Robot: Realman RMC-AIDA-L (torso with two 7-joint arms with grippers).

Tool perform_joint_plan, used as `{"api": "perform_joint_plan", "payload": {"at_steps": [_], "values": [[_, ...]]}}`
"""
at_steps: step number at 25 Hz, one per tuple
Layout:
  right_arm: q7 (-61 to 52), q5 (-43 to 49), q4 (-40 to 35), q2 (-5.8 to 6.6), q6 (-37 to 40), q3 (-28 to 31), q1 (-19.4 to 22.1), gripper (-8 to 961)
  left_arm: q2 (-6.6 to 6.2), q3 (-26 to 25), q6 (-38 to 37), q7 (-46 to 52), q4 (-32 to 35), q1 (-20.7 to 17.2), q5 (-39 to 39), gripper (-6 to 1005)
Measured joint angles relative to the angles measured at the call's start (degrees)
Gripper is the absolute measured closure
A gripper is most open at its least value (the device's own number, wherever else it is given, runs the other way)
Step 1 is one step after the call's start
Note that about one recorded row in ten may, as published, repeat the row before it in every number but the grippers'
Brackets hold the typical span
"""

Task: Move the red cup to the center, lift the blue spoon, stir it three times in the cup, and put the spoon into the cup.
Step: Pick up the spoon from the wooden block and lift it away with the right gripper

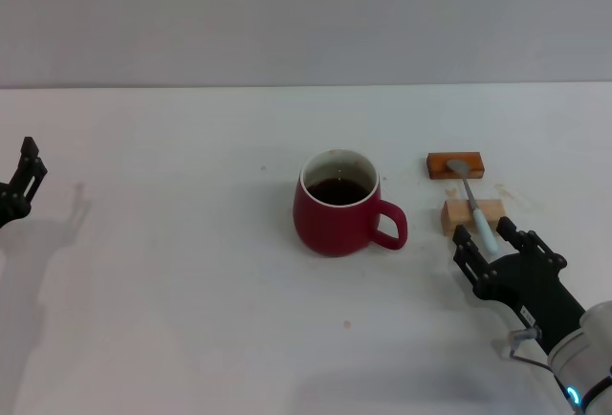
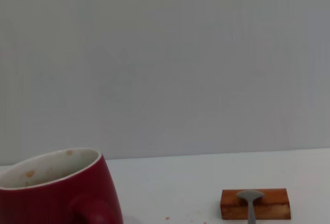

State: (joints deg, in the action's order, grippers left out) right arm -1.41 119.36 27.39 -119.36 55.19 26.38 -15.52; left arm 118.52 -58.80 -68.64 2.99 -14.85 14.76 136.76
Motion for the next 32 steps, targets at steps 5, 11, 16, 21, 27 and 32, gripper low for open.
{"api": "perform_joint_plan", "payload": {"at_steps": [5,11,16,21,27,32], "values": [[0.0,0.0,0.0,0.01,-0.1,0.0,-0.1,361,-0.03,0.0,0.0,0.0,0.0,0.0,0.0,142],[0.0,0.0,0.1,0.01,-0.1,0.0,-0.2,464,-0.05,0.0,0.0,0.0,0.1,0.0,0.0,142],[0.0,0.0,0.2,-0.04,-0.1,0.1,0.1,533,-0.05,0.0,0.0,0.0,0.2,-0.1,0.0,143],[0.0,0.0,0.2,0.00,-0.1,0.0,0.1,592,-0.05,0.0,0.0,0.0,0.2,-0.2,0.0,143],[0.0,0.0,0.2,0.00,-0.1,0.0,0.1,641,-0.04,0.0,0.0,0.0,0.2,-0.2,0.0,142],[0.0,0.0,0.2,0.00,-0.3,0.2,0.0,647,-0.04,0.0,-0.2,0.0,0.2,-0.3,0.0,142]]}}
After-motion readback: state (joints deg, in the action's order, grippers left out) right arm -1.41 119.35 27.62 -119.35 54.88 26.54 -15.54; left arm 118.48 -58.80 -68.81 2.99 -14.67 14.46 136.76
